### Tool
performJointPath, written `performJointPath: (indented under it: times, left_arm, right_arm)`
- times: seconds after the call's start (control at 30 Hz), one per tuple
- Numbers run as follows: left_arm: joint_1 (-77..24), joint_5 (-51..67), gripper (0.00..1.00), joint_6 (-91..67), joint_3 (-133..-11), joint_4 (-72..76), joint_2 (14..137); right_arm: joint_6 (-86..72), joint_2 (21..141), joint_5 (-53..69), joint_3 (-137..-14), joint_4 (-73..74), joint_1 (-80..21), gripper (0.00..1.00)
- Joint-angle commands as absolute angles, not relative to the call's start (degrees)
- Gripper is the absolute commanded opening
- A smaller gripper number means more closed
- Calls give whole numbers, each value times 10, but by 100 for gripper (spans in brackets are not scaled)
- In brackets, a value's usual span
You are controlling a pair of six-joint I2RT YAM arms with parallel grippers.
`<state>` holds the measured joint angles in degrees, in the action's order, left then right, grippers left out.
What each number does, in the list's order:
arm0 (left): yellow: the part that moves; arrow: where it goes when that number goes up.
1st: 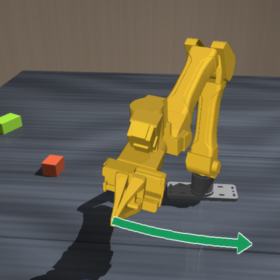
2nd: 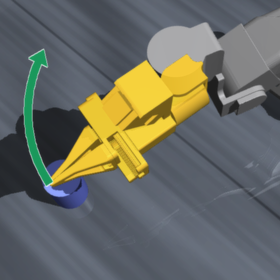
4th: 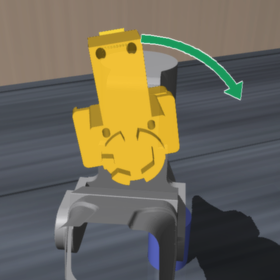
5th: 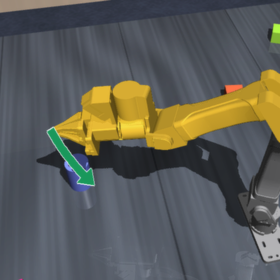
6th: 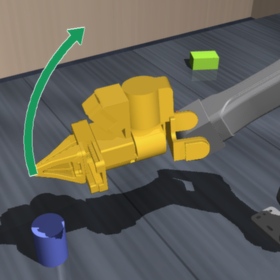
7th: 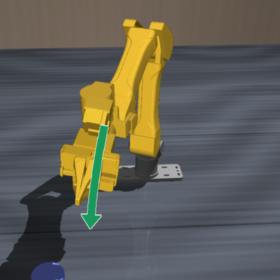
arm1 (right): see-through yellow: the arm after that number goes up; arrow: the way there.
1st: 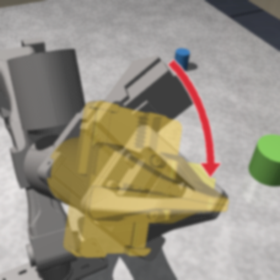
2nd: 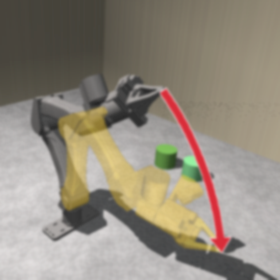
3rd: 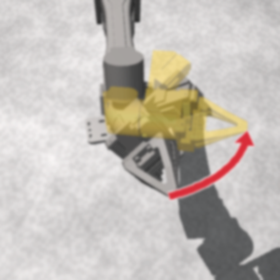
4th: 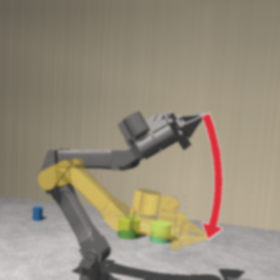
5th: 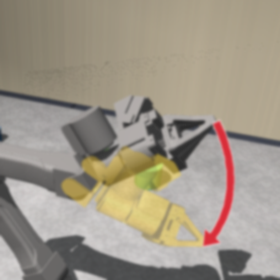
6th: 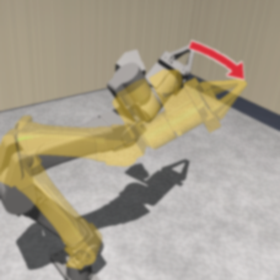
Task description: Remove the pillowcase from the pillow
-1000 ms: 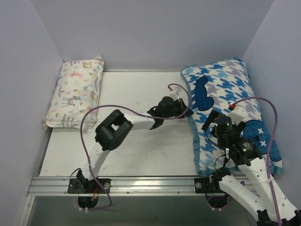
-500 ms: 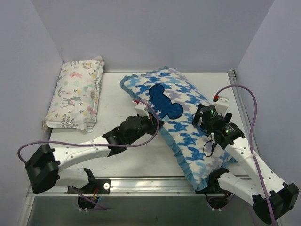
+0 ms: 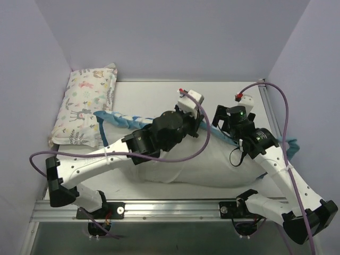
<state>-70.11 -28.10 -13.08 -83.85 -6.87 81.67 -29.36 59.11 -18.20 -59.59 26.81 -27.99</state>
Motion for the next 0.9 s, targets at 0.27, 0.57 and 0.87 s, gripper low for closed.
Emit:
performJointPath:
  times: [0.27, 0.57, 0.87]
  left_arm:
    - [-461, -178, 0, -329, -977, -146, 1065]
    - [-402, -105, 54, -324, -1052, -141, 1127]
    - [-390, -181, 82, -308, -1010, -210, 976]
  right_arm:
    - [-233, 696, -169, -853, 339, -189, 99]
    - [-235, 708, -152, -861, 367, -297, 99]
    - [-247, 687, -150, -696, 295, -400, 99]
